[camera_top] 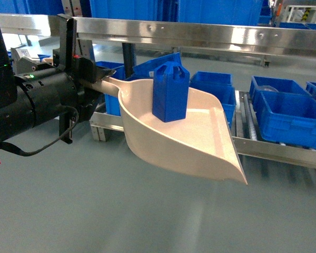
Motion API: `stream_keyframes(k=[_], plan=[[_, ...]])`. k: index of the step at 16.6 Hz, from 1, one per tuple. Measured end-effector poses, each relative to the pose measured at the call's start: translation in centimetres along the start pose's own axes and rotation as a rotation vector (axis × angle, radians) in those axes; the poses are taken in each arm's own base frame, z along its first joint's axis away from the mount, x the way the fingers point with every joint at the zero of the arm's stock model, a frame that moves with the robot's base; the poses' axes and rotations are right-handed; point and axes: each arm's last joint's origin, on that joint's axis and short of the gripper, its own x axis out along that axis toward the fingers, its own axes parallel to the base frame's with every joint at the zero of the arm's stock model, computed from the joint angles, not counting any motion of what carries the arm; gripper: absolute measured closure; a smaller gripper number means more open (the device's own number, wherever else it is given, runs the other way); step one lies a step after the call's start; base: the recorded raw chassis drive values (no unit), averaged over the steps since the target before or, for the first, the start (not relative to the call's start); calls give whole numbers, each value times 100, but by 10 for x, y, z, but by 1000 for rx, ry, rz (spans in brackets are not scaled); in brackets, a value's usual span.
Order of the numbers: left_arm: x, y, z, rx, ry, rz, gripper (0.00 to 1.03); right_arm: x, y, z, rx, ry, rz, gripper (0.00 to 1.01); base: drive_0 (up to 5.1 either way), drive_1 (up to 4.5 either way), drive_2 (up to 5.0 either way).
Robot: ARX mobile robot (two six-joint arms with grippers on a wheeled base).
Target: Place part in tray to right shelf
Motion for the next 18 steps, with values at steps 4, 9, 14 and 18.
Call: stream_keyframes(k=[4,9,14,18], plan=[[0,0,0,0,-1,0,88,0,0,0,0,0,0,3,-153,-153,-153],[0,0,1,0,-6,1,88,0,0,0,0,0,0,3,-149,-149,-149],[0,0,-1,0,2,-1,88,0,0,0,1,-1,0,3,-149,-149,-149],[0,0,-1,0,5,-1,88,0,0,0,1,0,-3,3,-149,-149,-149]])
